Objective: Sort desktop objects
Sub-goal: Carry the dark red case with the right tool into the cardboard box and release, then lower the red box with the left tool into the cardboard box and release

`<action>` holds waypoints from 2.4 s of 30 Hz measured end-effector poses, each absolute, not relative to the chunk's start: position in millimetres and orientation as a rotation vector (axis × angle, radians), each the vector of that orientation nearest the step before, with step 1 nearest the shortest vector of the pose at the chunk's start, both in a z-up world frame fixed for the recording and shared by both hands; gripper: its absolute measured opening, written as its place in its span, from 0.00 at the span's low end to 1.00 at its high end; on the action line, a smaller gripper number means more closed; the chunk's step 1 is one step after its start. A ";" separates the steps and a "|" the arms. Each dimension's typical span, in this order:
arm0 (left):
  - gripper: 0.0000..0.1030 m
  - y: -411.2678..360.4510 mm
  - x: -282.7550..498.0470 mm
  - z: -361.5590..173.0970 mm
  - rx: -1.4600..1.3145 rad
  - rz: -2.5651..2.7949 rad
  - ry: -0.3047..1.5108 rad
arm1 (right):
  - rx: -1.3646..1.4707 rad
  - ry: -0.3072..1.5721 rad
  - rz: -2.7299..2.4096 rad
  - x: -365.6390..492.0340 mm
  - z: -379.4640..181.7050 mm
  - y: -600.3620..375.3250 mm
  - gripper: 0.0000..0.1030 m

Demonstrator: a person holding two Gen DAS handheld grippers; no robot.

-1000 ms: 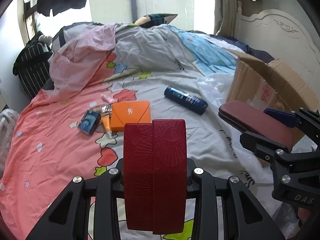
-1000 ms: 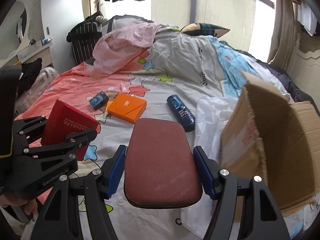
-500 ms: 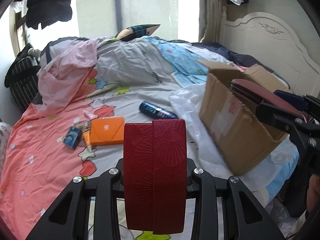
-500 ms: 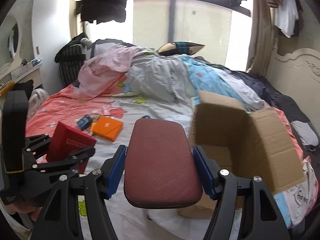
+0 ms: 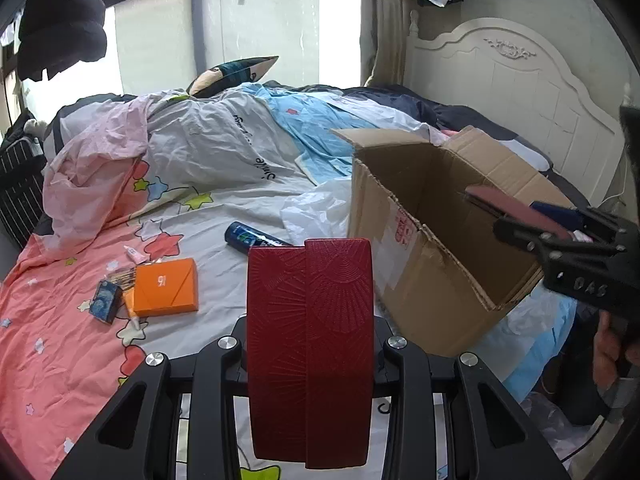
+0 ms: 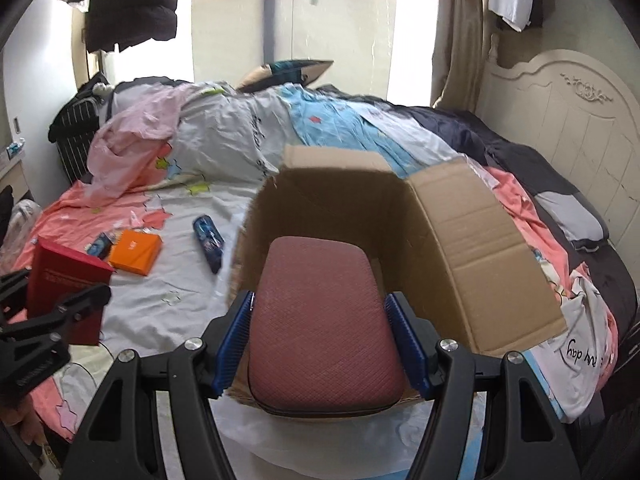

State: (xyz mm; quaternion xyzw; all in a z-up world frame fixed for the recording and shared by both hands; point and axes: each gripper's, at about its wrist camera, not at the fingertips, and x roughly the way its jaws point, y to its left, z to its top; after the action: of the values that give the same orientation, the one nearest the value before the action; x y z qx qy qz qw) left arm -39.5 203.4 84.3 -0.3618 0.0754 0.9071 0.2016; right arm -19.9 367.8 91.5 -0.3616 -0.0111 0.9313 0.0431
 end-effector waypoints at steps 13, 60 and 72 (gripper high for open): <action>0.34 232.5 -41.0 81.9 -1.015 2.497 0.238 | -1.136 -0.119 2.790 -28.1 76.4 377.2 0.62; 0.34 361.8 -37.2 90.1 -0.909 2.332 0.317 | -1.047 -0.041 2.827 17.2 66.6 427.7 0.65; 0.42 360.7 -45.2 84.6 -0.930 2.321 0.287 | -1.056 -0.071 2.830 10.6 65.1 430.2 0.65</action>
State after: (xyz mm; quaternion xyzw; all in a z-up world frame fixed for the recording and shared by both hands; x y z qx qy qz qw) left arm -45.2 360.7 84.6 -0.3517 0.1084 0.8775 0.3075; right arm 10.6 430.2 65.1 -0.3488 -0.0235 0.9350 0.0598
